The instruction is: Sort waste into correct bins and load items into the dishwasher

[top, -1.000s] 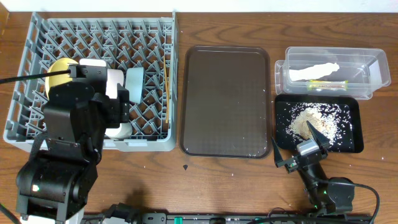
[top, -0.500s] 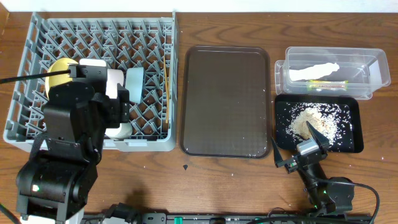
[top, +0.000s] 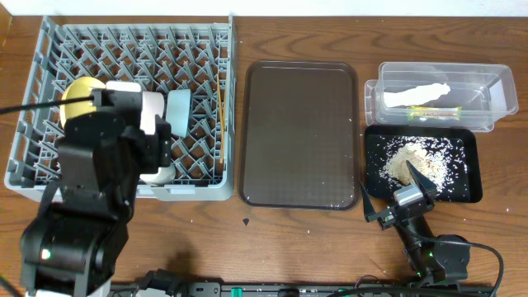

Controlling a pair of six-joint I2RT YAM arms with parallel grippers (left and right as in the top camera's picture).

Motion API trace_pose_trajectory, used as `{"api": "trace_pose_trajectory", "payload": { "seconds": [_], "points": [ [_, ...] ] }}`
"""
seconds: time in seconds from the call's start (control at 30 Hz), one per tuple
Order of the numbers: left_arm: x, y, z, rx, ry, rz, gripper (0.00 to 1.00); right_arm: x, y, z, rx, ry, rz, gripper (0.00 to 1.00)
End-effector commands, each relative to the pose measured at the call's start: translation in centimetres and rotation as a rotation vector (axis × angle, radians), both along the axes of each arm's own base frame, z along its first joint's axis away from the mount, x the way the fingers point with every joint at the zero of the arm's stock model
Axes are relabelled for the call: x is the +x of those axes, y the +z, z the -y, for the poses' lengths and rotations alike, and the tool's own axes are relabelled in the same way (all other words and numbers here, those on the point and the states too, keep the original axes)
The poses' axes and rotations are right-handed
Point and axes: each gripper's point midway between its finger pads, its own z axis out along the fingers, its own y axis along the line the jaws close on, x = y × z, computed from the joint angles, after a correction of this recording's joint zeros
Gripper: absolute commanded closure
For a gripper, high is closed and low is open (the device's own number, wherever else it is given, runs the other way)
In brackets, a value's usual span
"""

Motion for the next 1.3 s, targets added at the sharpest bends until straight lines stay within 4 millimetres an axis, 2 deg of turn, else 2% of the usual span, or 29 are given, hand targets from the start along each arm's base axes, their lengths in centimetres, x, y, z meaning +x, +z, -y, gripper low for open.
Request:
{"api": "trace_pose_trajectory", "payload": {
  "seconds": [0.0,0.17,0.4,0.5,0.8,1.03,1.2,1.27],
  "points": [
    [-2.0,0.2,-1.1,-0.043,0.044,0.045,0.09,0.1,-0.1,0.3,0.011,-0.013,-0.007,0.01],
    [-2.6,-1.9,-2.2,-0.191,0.127,0.157,0.09,0.1,-0.1,0.3,0.011,-0.013,-0.007,0.01],
    [-2.5,-6.9,-2.6,-0.314,0.167,0.362,0.09,0.1,-0.1,0.3,0.011,-0.013,-0.007,0.01],
    [-2.8,-9.0,-2.6,-0.328,0.157,0.423,0.09,0.1,-0.1,0.3,0.011,-0.013,-0.007,0.01],
    [-3.5,-13.5,-2.5,-0.358,0.124,0.588,0.08,0.1,-0.1,0.3,0.011,-0.013,-0.007,0.01],
    [-2.7,-16.7,-2.3,-0.364,0.113,0.615,0.09,0.1,-0.1,0.3,0.011,-0.013,-0.007,0.01],
    [-2.2,-20.1,-2.2,-0.358,0.120,0.547,0.09,0.1,-0.1,0.3,0.011,-0.013,-0.007,0.01],
    [-2.3,-20.3,-2.2,-0.356,0.122,0.538,0.08,0.1,-0.1,0.3,0.011,-0.013,-0.007,0.01]
  ]
}}
